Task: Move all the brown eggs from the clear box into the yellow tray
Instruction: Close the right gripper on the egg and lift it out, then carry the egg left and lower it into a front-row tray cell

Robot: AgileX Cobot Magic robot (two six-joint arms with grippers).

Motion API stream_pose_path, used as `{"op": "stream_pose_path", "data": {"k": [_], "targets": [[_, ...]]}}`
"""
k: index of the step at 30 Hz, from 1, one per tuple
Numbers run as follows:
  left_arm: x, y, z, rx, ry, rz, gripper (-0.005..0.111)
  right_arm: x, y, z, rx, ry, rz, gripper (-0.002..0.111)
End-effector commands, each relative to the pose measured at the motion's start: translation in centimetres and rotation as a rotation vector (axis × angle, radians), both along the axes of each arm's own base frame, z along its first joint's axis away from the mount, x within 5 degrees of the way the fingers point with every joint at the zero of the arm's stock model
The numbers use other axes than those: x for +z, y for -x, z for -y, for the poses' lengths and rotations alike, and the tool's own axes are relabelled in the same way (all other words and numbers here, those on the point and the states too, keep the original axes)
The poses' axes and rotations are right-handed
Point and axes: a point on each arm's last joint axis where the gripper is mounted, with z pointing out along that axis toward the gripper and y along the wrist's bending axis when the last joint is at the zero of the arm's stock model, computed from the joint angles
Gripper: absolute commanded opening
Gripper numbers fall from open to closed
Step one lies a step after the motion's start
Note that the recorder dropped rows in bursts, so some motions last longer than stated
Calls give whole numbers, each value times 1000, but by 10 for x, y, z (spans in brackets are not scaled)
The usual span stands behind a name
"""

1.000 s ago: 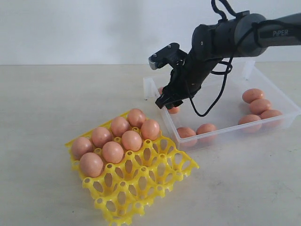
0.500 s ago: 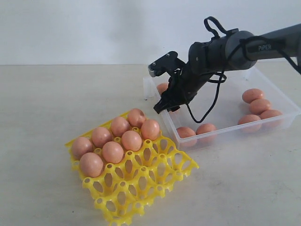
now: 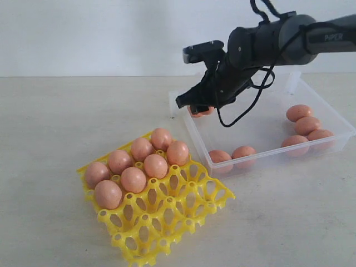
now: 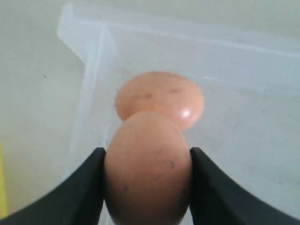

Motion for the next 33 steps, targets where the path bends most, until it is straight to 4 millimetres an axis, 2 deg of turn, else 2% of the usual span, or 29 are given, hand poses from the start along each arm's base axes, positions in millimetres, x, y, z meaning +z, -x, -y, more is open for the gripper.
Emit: {"op": "stream_pose_path", "data": {"k": [1, 4, 7, 11, 12, 15, 19, 22, 25, 28, 33], "targets": [[-1, 0, 0, -5, 5, 4, 4, 42, 9, 4, -3, -11, 42, 0], [-1, 0, 0, -5, 5, 4, 4, 55, 20, 9, 3, 43, -5, 0], [-1, 0, 0, -5, 5, 4, 4, 58, 33, 19, -45, 92, -18, 0], [-1, 0, 0, -5, 5, 4, 4, 68, 62, 30, -139, 22, 80, 0], [-1, 0, 0, -5, 5, 4, 4, 68, 71, 32, -152, -11, 114, 0], [-1, 0, 0, -5, 5, 4, 4, 85, 111, 42, -193, -141, 260, 0], [-1, 0, 0, -5, 5, 4, 4, 100, 175, 58, -197, -297, 475, 0], [-1, 0, 0, -5, 5, 4, 4, 112, 213, 68, -213, -425, 614, 0], [-1, 0, 0, -5, 5, 4, 4, 130, 239, 75, -247, -599, 732, 0], [-1, 0, 0, -5, 5, 4, 4, 150, 255, 79, -265, -749, 815, 0], [-1, 0, 0, -5, 5, 4, 4, 168, 264, 80, -274, -947, 882, 0]]}}
